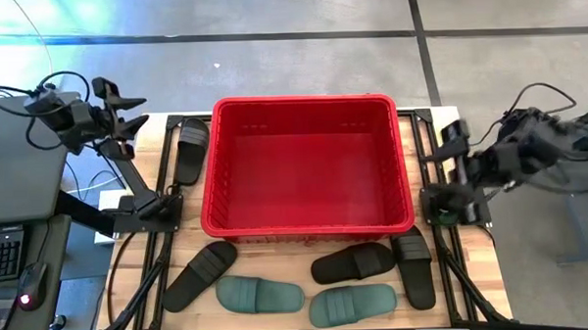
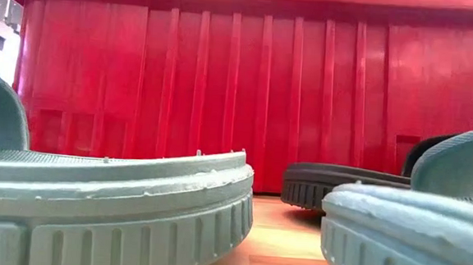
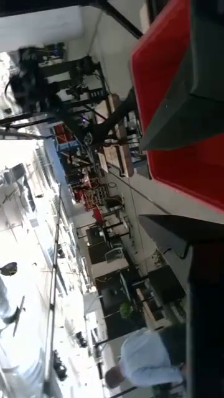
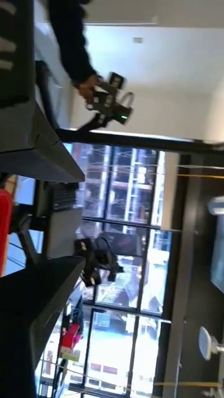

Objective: Pick and place slides into bin
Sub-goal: Adjust the red bin on the table

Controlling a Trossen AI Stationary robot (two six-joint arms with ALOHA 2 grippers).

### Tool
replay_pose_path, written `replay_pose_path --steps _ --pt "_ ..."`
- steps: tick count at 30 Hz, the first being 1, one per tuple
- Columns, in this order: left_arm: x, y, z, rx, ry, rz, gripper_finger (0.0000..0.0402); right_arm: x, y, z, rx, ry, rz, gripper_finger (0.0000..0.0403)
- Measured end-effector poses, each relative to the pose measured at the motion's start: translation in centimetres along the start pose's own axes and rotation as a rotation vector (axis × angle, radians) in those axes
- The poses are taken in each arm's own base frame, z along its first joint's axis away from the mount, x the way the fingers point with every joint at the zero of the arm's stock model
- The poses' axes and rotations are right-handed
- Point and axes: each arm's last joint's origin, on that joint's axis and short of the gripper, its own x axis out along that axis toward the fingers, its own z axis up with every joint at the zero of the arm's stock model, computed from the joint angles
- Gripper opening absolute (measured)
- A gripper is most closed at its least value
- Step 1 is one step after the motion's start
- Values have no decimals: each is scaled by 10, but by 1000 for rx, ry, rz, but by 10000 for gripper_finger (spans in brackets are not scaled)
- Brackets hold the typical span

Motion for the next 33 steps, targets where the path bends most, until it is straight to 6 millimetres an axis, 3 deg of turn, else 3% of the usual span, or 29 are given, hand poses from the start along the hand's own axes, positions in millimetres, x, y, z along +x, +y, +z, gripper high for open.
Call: replay_pose_path --steps 4,8,12,15,18,23,27,33 --pt "0 -4 -2 -86 -5 -25 163 18 20 -12 -36 55 20 197" --pt "1 -12 -10 -59 26 -80 163 33 36 -25 -144 118 -18 197" --pt "2 -17 -11 -245 35 -86 163 44 47 -36 -234 184 -71 197" --pt "3 -21 -4 -313 -57 -230 163 49 53 -43 -304 211 -74 197" --pt "13 -42 19 -226 -171 -353 163 52 57 -46 -312 221 -72 197" --pt "38 -77 66 -13 -266 -378 163 53 57 -46 -304 218 -75 197" --pt "63 -109 104 154 -178 -356 163 53 57 -44 -292 207 -80 197" --pt "98 -130 169 347 70 -70 163 53 57 -44 -293 207 -80 197"
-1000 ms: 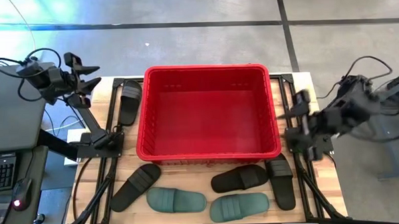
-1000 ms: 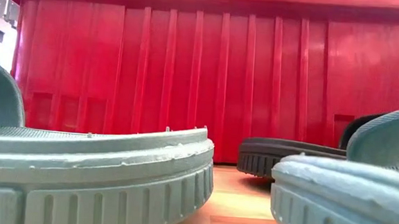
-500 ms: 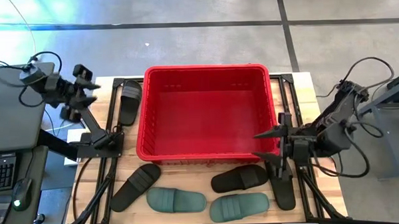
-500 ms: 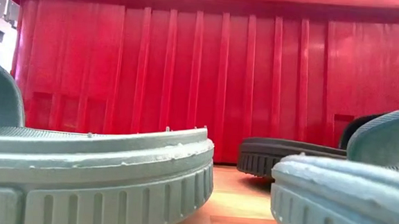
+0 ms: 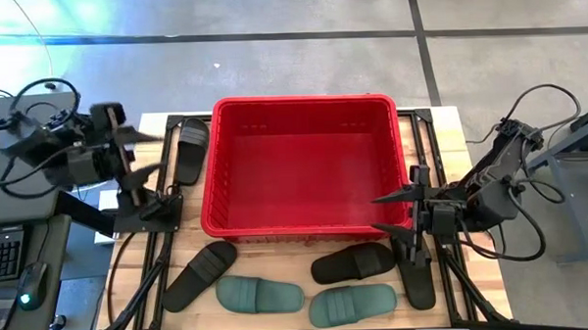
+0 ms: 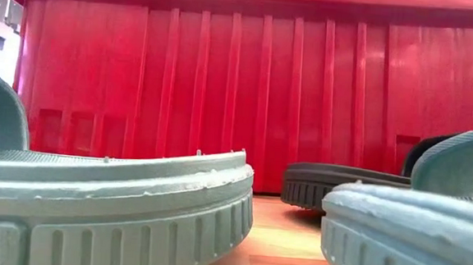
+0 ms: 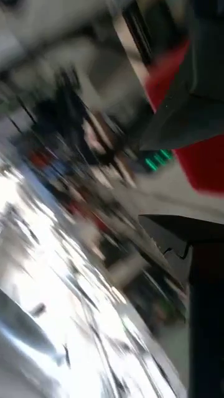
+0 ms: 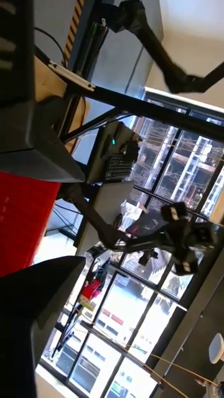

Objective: Pick and place slides into bin
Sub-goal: Adjust the red bin on the table

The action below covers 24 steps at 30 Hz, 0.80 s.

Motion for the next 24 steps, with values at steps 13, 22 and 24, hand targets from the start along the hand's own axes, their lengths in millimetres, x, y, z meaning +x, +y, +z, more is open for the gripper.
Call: replay_pose_path --steps 13,22,24 --pt "14 32 57 267 368 238 163 0 4 -8 140 62 26 197" --pt "5 17 24 99 255 7 163 -2 8 -16 279 132 63 197" --pt "6 9 16 51 288 -26 163 -1 8 -16 281 130 62 197"
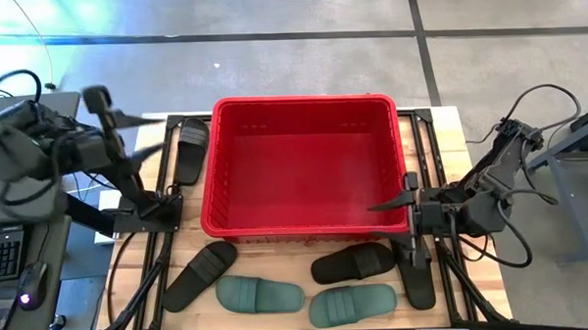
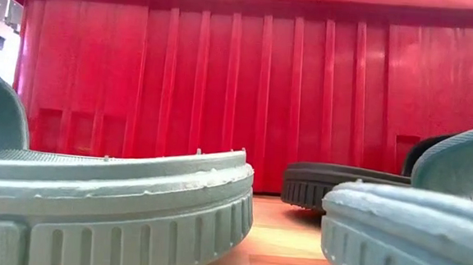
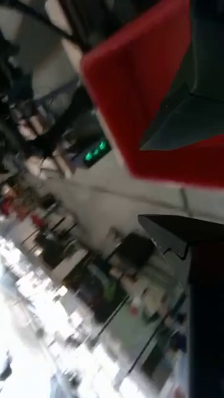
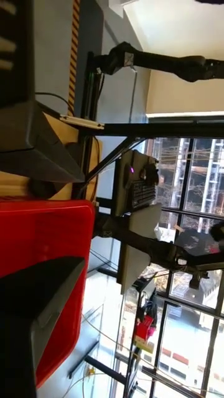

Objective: Pick and place slides into bin
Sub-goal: Adjust the red bin on the table

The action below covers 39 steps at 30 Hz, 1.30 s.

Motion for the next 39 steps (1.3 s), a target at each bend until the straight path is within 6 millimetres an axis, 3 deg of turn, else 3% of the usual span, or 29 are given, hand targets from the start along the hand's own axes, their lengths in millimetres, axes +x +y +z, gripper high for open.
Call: replay_pose_path --steps 7,14,19,24,26,32,39 --pt "38 -33 -7 72 186 -29 163 6 -7 -1 3 5 -39 197" --pt "80 -7 -25 78 378 94 163 13 -16 -1 52 7 -91 197" --pt "82 34 -53 -20 478 122 163 16 -20 -2 100 10 -111 197" --pt "77 53 -80 -63 642 96 163 16 -20 -2 114 16 -111 197" --pt "73 56 -92 -79 732 68 163 16 -20 -3 112 18 -111 197" --pt "76 54 -112 -98 776 -29 163 16 -19 -5 98 33 -76 197" --pt "99 39 -141 20 1009 7 163 16 -18 -7 80 57 -65 197"
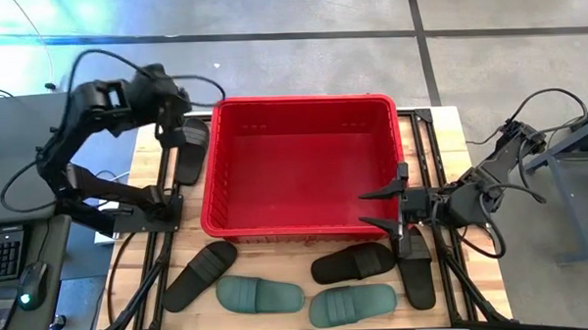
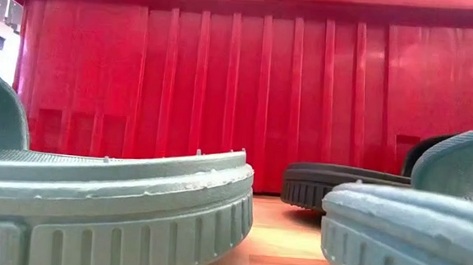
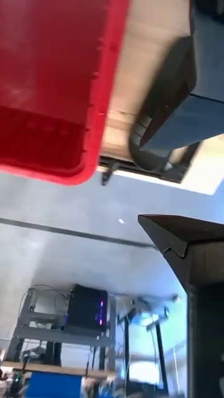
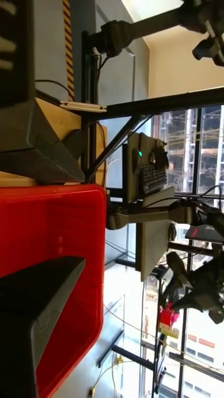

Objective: Pick and place slides into bin
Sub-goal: Adjust the red bin on the table

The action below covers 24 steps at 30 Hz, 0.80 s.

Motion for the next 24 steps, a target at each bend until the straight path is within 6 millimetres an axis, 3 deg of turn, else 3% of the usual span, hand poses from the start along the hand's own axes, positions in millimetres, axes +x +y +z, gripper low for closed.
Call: replay_pose_path --steps 6,13,20,24 --pt "37 -23 2 223 161 -26 163 0 0 -1 -5 6 0 197" --pt "81 -56 -6 350 325 -129 163 0 0 -2 -13 19 -1 197" --pt "110 -44 -38 232 488 -234 163 0 -1 -7 68 59 -7 197" --pt "108 -39 -48 249 483 -245 163 0 -1 -11 100 90 -14 197"
